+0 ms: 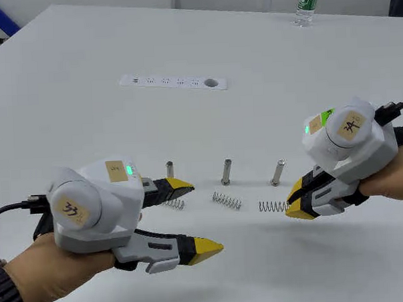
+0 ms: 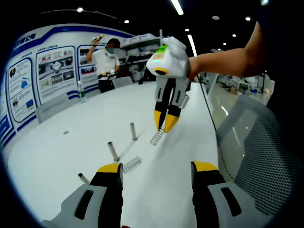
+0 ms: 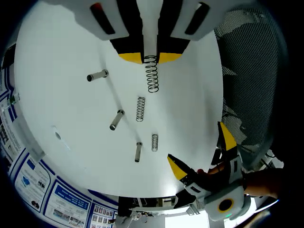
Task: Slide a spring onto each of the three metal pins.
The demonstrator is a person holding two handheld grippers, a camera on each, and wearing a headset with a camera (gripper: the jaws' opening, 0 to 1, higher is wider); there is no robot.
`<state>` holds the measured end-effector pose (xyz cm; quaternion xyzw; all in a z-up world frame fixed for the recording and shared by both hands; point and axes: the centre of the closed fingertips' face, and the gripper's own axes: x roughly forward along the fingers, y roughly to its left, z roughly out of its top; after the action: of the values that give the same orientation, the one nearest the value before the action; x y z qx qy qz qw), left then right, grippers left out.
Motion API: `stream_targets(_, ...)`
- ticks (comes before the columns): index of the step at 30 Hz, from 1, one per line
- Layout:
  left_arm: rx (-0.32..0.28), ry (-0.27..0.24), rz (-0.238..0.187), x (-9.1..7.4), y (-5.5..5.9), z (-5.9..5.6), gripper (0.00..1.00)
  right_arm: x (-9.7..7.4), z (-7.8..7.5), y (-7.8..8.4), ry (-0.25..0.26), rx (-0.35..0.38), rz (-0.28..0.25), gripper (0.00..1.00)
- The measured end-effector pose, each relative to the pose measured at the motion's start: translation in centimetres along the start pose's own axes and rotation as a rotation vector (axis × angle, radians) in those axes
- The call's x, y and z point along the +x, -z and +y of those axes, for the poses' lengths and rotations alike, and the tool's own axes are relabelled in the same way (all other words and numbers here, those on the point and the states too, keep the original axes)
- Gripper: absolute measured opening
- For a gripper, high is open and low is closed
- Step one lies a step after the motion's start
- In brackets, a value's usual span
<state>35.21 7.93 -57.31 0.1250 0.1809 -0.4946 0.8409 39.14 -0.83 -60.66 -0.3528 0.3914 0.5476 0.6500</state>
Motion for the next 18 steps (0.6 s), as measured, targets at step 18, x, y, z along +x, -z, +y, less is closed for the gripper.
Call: stream_targets(18, 0.085, 0.090, 0.063, 4.1, 0.5, -0.9, 0.46, 0.2, 2.1, -2.0, -0.075, -0.062, 0.043, 0.11)
